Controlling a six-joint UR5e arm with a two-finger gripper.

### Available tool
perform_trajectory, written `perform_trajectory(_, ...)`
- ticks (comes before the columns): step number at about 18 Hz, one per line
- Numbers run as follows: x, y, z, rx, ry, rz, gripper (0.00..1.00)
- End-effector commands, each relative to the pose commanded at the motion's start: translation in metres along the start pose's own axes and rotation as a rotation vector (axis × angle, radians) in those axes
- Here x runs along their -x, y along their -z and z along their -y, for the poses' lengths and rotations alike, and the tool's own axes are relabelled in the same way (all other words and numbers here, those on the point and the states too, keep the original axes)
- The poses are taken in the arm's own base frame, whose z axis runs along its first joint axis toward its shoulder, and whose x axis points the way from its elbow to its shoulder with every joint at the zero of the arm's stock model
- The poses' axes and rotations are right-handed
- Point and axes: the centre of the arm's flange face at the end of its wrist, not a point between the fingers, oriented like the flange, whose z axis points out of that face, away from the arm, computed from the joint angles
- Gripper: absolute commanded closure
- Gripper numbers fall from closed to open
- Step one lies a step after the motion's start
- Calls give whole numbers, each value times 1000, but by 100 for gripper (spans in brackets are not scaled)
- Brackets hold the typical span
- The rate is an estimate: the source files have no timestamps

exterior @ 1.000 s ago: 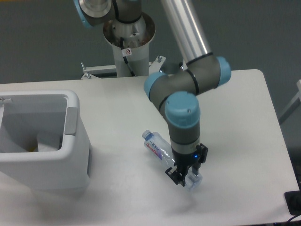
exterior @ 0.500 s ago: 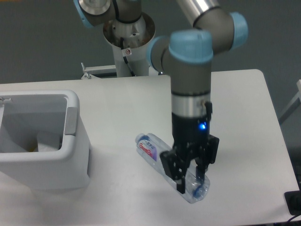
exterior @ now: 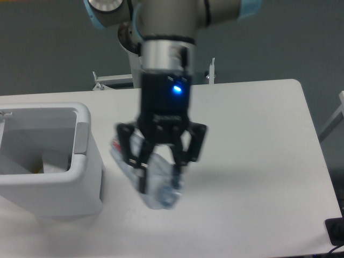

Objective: Place the trash in the trash can
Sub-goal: 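Lift the water bottle and carry it into the trash bin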

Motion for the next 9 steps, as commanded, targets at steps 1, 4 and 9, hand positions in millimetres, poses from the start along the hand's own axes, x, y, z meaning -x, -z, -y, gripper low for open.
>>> perform_trajectory(1,-10,-8,-9,20,-23,-14,43)
perform_trajectory(4,-63,-44,-57,117,-126,-90,43)
perform_trajectory(9,-90,-56,-91,181,-145,-136,41)
